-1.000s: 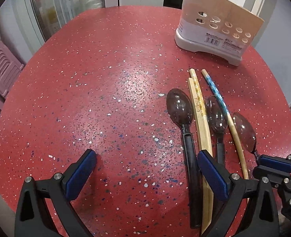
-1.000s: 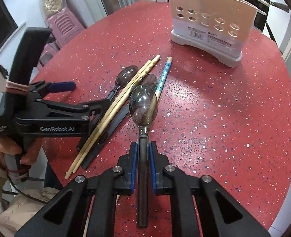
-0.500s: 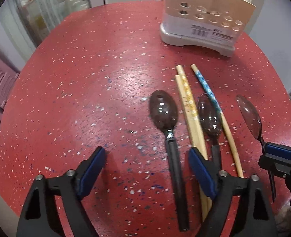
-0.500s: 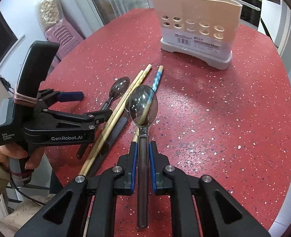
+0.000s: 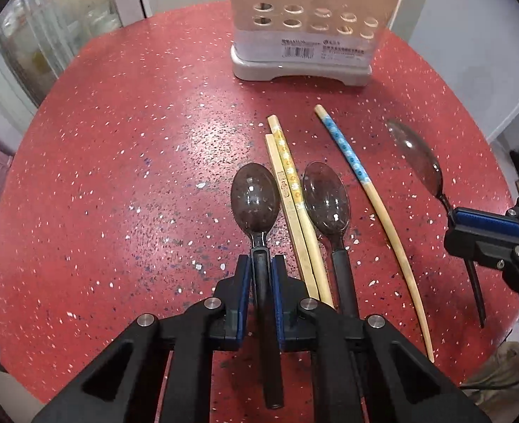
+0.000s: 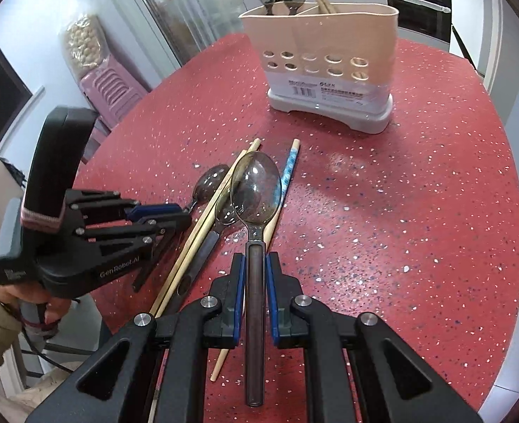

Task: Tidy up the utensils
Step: 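Carry both spoons to the beige holder and drop them in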

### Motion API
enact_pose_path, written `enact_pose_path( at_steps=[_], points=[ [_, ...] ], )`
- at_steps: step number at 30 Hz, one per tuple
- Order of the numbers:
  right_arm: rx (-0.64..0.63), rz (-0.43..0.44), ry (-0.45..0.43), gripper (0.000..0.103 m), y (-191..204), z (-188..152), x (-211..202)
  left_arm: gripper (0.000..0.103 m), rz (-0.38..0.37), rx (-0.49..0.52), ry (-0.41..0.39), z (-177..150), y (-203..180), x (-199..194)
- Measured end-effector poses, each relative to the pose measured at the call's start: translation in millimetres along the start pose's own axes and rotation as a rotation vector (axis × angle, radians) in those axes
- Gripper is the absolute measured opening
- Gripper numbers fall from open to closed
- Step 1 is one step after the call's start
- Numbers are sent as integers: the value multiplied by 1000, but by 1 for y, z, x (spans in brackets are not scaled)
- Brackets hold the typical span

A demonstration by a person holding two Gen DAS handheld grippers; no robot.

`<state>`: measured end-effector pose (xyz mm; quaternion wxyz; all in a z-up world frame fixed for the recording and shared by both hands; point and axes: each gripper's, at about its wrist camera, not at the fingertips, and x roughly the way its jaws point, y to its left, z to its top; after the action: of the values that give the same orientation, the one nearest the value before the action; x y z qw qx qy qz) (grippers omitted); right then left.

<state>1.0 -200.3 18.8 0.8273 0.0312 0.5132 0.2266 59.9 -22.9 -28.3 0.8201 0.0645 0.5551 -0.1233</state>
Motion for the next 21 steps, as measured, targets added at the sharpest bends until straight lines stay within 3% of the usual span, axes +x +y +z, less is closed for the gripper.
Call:
enact_pose_path(
  at_steps=[11, 21],
  points=[
    [42, 57, -60, 13, -15, 7, -14, 38, -40, -92, -149, -22, 22, -39],
    [54, 53, -129, 13, -22, 31, -31, 38, -93, -126, -266, -4, 30, -76]
  ],
)
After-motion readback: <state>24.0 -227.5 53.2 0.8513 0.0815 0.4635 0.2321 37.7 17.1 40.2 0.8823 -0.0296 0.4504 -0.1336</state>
